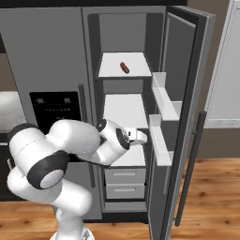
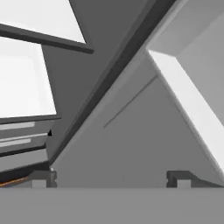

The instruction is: Move the hot dog bun to the plate on the dining table and place the condiment next to that plate. Then navigate to the fridge and take the sausage and place it on the plate as well.

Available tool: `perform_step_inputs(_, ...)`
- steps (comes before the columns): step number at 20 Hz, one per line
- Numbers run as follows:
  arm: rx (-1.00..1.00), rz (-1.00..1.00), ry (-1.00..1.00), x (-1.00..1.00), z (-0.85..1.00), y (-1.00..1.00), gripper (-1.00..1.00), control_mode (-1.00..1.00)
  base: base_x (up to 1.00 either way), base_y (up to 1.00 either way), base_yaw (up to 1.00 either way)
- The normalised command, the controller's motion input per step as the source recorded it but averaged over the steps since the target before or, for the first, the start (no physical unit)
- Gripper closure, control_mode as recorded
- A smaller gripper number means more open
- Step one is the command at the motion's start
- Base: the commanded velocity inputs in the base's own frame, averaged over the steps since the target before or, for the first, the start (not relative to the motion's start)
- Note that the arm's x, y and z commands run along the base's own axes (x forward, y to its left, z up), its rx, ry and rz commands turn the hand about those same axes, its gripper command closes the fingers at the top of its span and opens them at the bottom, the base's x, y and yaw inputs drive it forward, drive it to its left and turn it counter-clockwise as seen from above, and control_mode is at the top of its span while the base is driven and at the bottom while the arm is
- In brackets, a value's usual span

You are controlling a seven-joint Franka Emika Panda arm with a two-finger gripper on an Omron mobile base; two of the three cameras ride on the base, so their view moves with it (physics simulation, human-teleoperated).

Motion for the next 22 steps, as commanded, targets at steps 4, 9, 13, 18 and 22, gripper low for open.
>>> perform_step_inputs(4,0.04,0.17,0.01,-0.85,0.95,1.0,-1.0,-1.0,0.0,0.0,0.0)
perform_step_inputs(9,0.21,0.15,0.09,-0.49,1.0,0.99,-1.0,-1.0,0.0,0.0,0.0)
perform_step_inputs(13,0.32,0.09,0.04,-0.2,1.0,0.68,-1.0,-1.0,0.0,0.0,0.0)
perform_step_inputs(18,0.39,0.04,0.12,-0.37,1.0,0.46,-1.0,-1.0,0.0,0.0,0.0)
perform_step_inputs(22,0.37,0.0,0.21,-0.56,0.78,0.59,-1.0,-1.0,0.0,0.0,0.0)
